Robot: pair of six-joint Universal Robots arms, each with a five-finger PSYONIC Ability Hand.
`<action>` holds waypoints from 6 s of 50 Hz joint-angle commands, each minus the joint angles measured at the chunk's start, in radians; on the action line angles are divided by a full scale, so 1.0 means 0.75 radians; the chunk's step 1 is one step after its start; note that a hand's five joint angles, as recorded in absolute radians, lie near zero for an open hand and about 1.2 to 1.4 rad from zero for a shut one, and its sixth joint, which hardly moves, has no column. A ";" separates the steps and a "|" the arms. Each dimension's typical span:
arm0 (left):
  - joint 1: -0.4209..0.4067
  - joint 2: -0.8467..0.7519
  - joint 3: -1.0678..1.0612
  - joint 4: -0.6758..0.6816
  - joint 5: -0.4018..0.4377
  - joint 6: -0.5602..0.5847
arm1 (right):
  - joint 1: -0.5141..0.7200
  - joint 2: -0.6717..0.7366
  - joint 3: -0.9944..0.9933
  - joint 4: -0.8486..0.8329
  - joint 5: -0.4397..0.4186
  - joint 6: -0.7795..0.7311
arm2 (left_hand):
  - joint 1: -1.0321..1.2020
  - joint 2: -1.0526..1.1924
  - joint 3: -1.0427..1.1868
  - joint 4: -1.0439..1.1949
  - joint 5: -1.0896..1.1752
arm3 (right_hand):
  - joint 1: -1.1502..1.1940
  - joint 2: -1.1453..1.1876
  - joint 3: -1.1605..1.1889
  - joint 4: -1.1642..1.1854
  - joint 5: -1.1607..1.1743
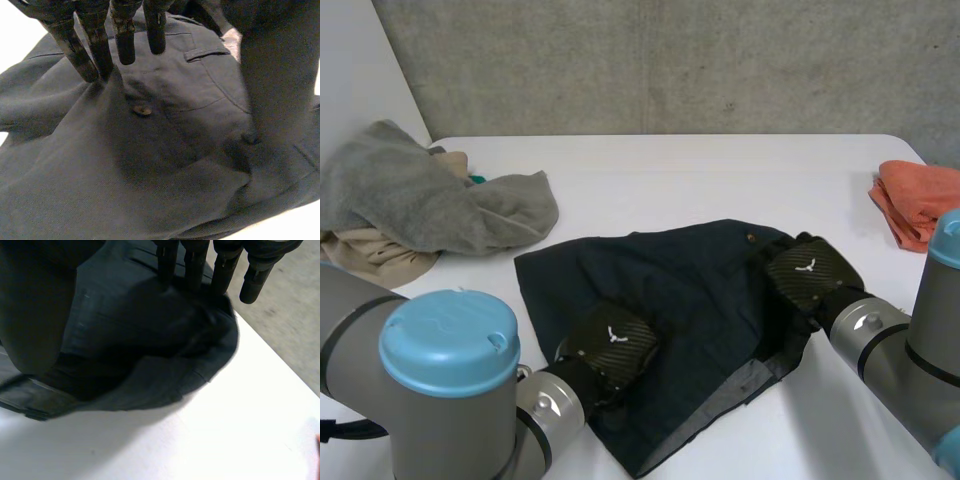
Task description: Fold the laundry.
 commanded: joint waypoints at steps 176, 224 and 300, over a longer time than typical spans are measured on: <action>0.559 -0.463 1.283 -0.090 0.158 -0.280 | 0.115 0.237 -0.922 -0.029 0.193 0.351 | 1.540 1.435 1.515 1.541 1.552 | 1.522 1.541 1.549 1.533 1.571; 0.066 0.279 -0.328 -0.071 -0.267 -0.059 | -0.208 0.241 -0.181 0.086 -0.363 -0.205 | 0.151 0.046 0.126 0.152 0.163 | 0.375 0.394 0.401 0.385 0.423; 0.307 0.115 0.218 -0.186 -0.085 0.236 | -0.208 0.069 -0.381 0.720 -0.179 -0.259 | 1.540 1.435 1.515 1.541 1.552 | 1.522 1.541 1.549 1.533 1.571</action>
